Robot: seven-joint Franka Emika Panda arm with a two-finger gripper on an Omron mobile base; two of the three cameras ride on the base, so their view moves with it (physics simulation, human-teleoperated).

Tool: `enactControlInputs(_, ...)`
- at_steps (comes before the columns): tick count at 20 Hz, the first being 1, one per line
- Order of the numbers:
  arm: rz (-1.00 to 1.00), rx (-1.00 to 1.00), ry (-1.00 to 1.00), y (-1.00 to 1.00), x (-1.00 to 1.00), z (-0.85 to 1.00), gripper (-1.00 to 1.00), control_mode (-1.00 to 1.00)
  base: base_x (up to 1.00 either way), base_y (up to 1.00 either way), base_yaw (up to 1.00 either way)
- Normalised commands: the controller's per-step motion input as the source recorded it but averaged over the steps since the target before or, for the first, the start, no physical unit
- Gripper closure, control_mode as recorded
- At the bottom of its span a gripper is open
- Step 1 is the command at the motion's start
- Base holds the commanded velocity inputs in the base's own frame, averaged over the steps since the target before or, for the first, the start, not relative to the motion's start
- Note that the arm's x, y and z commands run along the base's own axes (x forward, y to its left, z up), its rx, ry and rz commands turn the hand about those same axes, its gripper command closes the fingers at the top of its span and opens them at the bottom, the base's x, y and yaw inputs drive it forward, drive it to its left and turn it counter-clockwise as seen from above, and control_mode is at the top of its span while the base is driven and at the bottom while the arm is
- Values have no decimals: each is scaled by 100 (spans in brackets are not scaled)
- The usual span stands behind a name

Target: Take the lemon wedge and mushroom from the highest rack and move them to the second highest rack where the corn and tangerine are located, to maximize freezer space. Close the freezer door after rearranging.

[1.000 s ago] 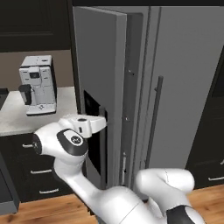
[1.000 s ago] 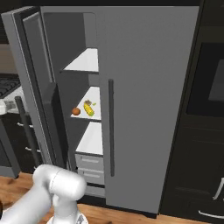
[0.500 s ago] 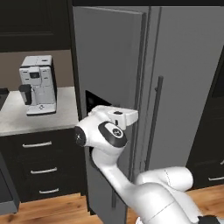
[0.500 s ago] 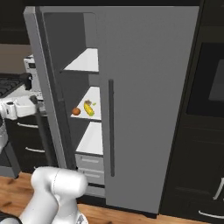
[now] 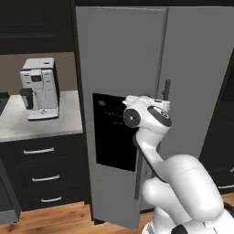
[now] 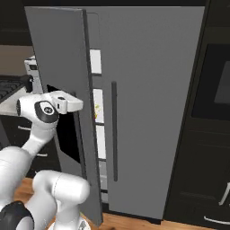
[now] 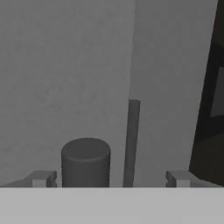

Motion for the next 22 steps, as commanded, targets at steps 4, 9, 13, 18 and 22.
enactControlInputs(4, 21, 21, 0, -86, 100, 0, -100, -100, 0, 0, 0)
enactControlInputs(9, 13, 18, 0, -28, 100, 0, -100, -100, 0, 0, 0)
enactControlInputs(13, 6, 15, 1, -3, 100, 0, -100, -100, 0, 0, 0)
enactControlInputs(18, 6, 18, 6, -10, 100, 0, -100, -100, 0, 0, 0)
enactControlInputs(22, 6, 18, 9, -12, 100, 0, -100, -100, 0, 0, 0)
